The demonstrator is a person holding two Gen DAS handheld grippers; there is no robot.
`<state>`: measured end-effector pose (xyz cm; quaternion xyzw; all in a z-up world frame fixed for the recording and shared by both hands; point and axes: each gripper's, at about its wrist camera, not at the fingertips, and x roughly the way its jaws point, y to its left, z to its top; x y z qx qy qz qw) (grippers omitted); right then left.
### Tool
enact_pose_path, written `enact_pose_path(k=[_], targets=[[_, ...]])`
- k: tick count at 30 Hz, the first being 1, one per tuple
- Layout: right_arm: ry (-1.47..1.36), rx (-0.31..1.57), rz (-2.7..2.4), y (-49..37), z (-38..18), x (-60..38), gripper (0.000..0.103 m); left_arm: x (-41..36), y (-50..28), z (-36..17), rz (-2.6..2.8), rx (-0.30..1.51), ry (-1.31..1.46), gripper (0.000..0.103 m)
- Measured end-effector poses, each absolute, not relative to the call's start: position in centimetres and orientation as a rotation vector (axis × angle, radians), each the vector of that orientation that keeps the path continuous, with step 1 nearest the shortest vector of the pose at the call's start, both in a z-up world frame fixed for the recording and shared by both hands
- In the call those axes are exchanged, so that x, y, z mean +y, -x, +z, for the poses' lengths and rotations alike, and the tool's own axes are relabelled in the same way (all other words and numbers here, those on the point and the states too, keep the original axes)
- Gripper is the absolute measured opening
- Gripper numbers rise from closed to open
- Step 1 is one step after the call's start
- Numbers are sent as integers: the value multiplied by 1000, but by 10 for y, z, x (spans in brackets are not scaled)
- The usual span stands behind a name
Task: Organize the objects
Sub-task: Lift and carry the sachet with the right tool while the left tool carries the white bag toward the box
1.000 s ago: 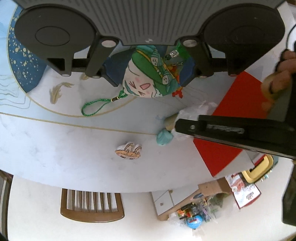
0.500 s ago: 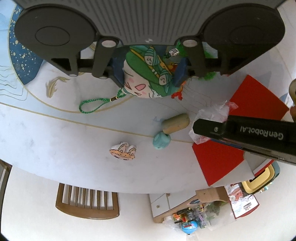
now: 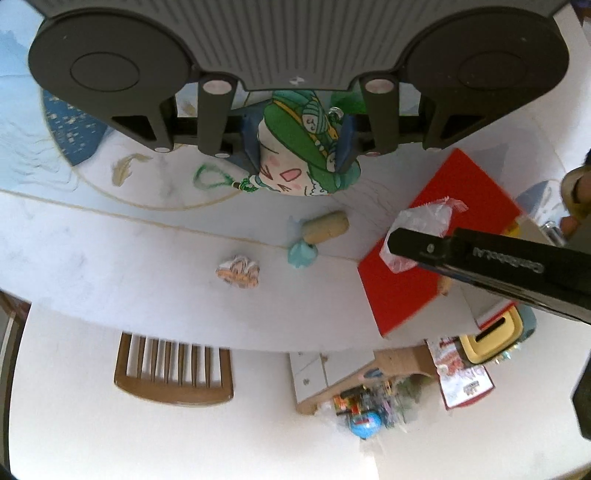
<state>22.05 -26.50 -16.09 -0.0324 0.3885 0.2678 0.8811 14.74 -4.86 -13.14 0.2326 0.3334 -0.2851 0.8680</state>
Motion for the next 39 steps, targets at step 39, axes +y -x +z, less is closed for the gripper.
enact_pose_path(k=[39], targets=[[154,648,700,-195,-14,-152,42,72,-184,-22,-515,614,-525,31]])
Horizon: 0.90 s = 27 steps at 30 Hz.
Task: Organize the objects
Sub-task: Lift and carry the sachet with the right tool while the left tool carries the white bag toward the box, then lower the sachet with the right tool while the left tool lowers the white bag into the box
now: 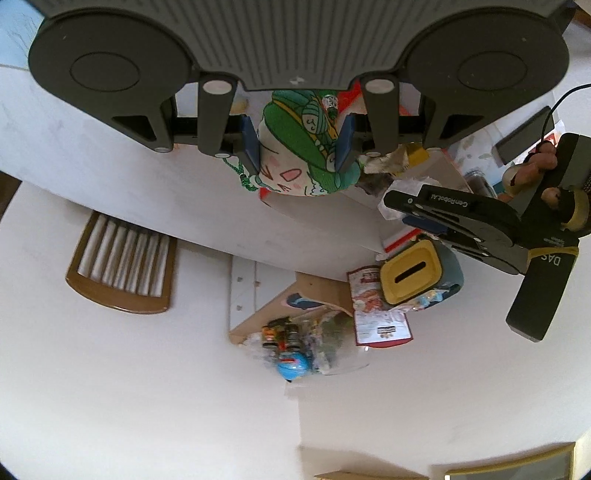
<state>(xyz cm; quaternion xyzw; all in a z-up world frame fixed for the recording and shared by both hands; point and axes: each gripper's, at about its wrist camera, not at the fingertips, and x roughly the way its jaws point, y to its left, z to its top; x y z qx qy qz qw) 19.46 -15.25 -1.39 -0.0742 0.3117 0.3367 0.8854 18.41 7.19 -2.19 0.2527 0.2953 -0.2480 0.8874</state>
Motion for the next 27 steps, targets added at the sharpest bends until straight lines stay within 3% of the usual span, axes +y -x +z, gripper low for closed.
enact_pose_path(k=[12,27], targets=[[171,657,756,-222,-19,-78,42,113,-237,-17,-426,639,-531,31],[229,734,775,-250,-73,-2,43,132,-283,-43,-364,701,-622,31]])
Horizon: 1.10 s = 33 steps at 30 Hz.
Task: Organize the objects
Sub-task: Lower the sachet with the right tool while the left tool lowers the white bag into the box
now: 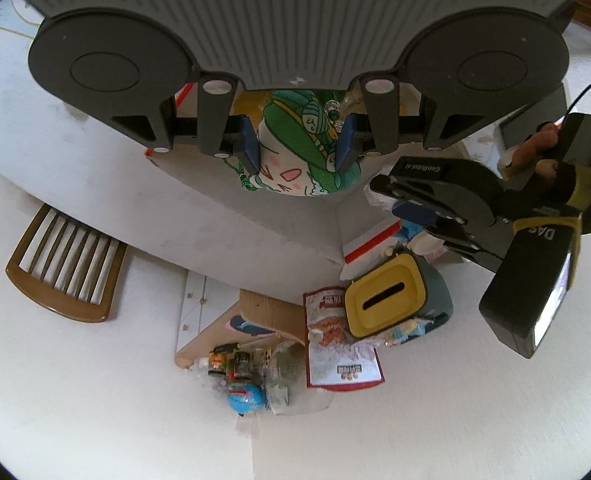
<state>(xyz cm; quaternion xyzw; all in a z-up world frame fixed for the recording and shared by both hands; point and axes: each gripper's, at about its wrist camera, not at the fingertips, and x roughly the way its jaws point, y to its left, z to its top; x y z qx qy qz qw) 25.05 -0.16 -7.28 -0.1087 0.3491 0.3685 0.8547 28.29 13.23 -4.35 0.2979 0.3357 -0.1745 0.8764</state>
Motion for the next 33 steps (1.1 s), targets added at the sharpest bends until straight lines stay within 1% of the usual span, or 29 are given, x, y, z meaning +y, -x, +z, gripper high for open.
enact_pose_path(k=[9,15,20,28,33], targets=[[287,781,785,-260,-112,25,43,132,-293,-68,-369,749,-679,31],[328,805,800,-257,-129,34,44,133,-297,-79,-372,777,-708,31],[346,819,804,-254,-136,36,45,133,-299,-85,-378,789,-728,31],[330,834,798,-255,-138,35,51,135,-303,-91,-368,811,-736,34],[314,842,791,-255,-135,32,52,136,-304,-91,-359,811,-728,35]])
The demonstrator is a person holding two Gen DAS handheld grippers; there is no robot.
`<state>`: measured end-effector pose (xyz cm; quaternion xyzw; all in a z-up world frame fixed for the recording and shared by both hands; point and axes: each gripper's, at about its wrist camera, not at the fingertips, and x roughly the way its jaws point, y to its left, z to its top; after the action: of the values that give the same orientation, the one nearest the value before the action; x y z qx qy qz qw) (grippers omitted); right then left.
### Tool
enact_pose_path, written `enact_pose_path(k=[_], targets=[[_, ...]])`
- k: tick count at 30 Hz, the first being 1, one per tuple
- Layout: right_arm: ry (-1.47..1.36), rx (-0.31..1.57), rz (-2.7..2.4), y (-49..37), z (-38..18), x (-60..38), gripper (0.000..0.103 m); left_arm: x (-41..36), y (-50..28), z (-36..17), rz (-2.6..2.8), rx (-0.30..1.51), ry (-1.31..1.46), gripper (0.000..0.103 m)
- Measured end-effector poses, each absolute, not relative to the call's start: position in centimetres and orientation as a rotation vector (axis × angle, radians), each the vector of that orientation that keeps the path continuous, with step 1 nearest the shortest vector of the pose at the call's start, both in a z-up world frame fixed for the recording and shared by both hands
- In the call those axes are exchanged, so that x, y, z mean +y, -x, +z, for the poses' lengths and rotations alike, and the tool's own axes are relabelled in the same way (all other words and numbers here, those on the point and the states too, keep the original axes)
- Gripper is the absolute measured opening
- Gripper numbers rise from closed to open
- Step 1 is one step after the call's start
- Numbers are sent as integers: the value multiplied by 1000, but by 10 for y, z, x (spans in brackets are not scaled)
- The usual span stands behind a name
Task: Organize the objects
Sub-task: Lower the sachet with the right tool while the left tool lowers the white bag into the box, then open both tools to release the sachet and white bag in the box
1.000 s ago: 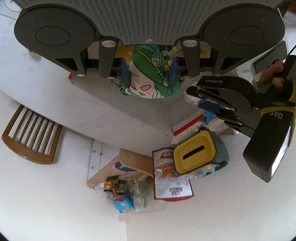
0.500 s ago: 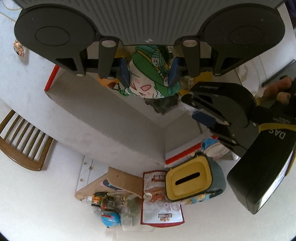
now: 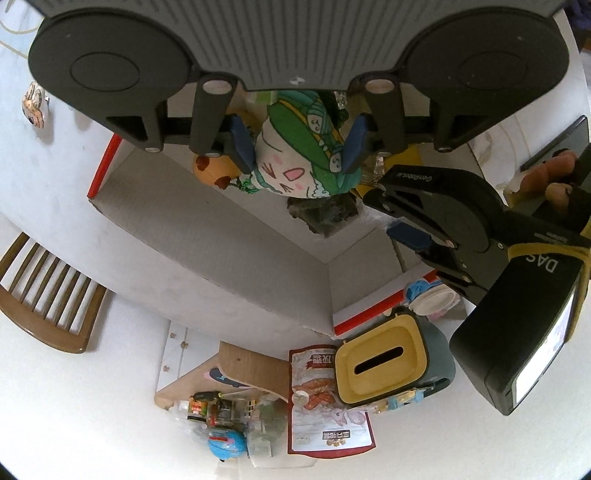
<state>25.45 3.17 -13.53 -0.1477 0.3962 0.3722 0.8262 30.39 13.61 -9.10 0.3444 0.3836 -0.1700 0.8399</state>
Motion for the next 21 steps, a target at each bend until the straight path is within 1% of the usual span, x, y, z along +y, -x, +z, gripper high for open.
enact_pose_path(k=[4,5,10,13,17,19,21], targets=[[306,842,785,-253,-132,29,59,138,-303,-90,-351,807,-715,37],[304,842,785,-252,-131,28,59,138,-303,-90,-349,806,-713,37],[287,835,789,-248,-123,21,61,141,-300,-86,-340,803,-684,45],[273,822,795,-244,-116,17,64,143,-296,-83,-337,797,-669,46],[255,806,802,-238,-105,9,64,144,-288,-78,-339,786,-650,49],[249,797,806,-235,-100,4,65,143,-282,-75,-341,776,-643,55],[242,787,808,-231,-94,-2,65,141,-277,-71,-341,763,-635,57]])
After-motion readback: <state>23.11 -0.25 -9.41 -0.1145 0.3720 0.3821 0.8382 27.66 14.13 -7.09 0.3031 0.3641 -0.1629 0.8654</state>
